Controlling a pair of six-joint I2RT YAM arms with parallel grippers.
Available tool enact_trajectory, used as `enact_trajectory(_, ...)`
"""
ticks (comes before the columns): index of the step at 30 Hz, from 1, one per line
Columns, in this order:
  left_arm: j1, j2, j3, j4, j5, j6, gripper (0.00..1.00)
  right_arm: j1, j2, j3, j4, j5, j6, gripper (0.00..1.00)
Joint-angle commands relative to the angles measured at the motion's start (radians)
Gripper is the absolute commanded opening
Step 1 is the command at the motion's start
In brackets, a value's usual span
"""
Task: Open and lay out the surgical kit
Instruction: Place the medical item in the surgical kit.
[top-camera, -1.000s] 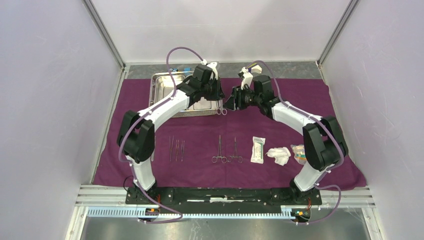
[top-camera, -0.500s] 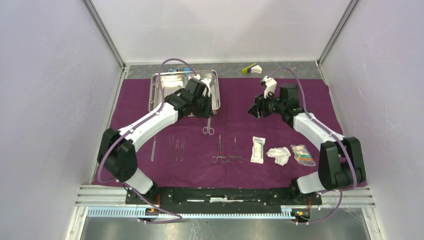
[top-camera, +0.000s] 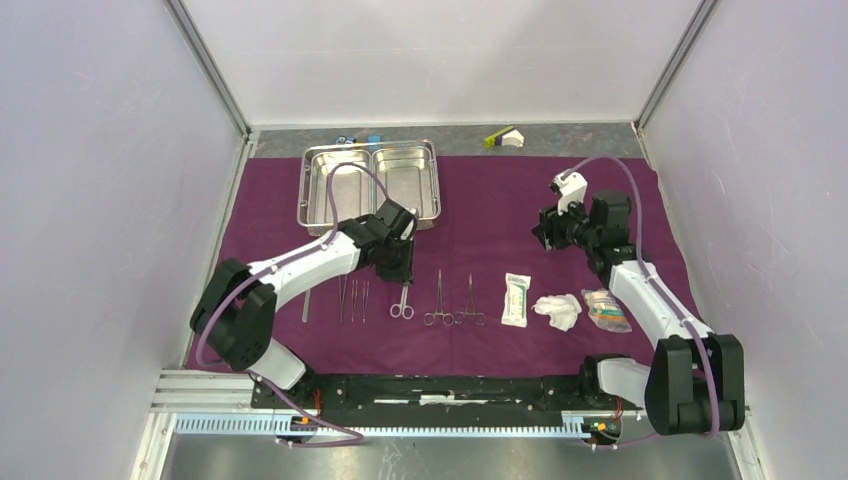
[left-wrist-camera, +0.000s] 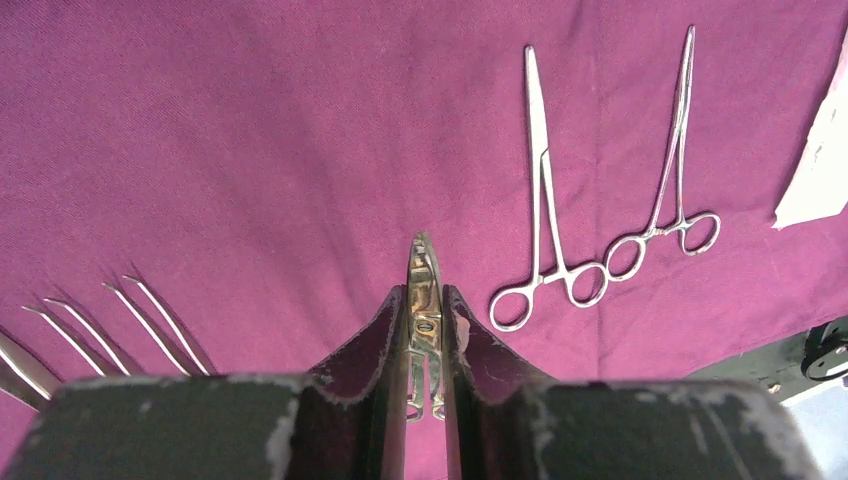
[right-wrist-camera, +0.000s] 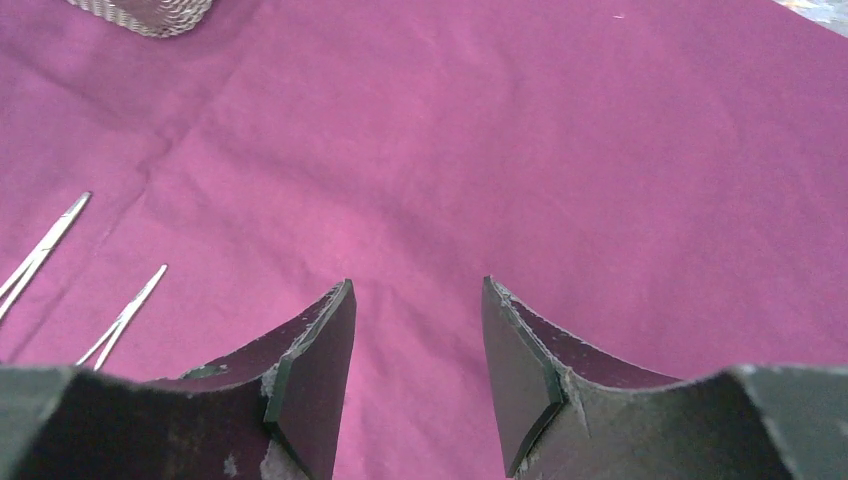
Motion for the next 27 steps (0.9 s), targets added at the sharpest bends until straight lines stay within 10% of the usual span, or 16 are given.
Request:
enact_trajectory(1,-0.002,-0.003,-0.012,0.037,0.02,-0.09,0.02,-0.039,-0.041,-0.016,0.052,0.034,-0.043,0.56)
enact_trajectory(27,0.0,0.095,0.004,0.039,-0.04,-0.177,0.02,-0.098,-0.028,-0.022,0.064,-0.043,-0.021,0.56)
